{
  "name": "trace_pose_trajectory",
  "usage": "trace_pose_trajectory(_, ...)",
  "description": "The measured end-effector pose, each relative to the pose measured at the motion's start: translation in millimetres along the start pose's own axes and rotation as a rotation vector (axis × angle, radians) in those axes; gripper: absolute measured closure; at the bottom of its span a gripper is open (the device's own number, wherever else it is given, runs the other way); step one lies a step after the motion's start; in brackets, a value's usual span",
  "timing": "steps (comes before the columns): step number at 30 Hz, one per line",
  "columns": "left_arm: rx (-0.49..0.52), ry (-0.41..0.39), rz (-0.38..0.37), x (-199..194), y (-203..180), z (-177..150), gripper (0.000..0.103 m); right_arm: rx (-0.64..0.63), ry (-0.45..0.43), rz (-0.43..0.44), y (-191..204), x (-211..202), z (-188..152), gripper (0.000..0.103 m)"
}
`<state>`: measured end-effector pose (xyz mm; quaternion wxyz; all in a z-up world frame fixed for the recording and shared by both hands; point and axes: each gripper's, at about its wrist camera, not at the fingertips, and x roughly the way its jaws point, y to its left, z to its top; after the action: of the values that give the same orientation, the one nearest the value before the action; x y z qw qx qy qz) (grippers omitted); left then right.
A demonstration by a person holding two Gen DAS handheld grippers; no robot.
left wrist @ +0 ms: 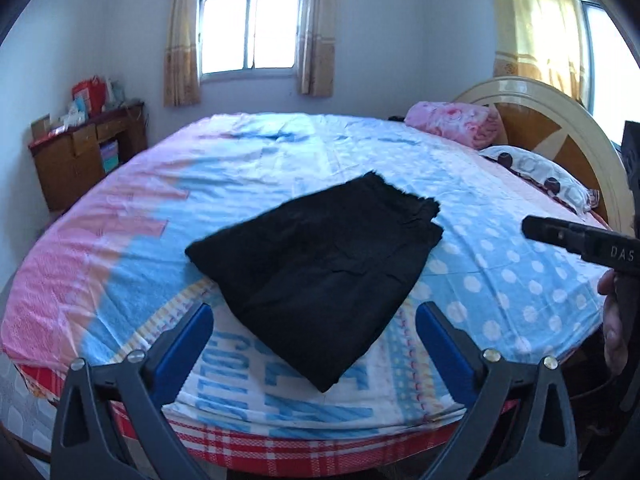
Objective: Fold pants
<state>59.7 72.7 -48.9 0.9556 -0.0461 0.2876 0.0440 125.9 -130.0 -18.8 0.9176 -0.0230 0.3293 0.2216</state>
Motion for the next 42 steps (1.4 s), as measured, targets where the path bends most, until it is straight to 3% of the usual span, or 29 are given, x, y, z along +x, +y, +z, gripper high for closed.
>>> trace_pose_trajectory(11,0.045,-0.019,0.017,-11.4,-11.4,3.9,0.0,-0.096,-0.02,-0.003,25.1,-21.1,2.5,0.025)
trace_pose_trajectory(42,0.042,-0.035,0.024,-16.0,-7.6,6.2,0.0,-0.116,-0.043,-0.003,32.9,-26.8,2.1,0.025)
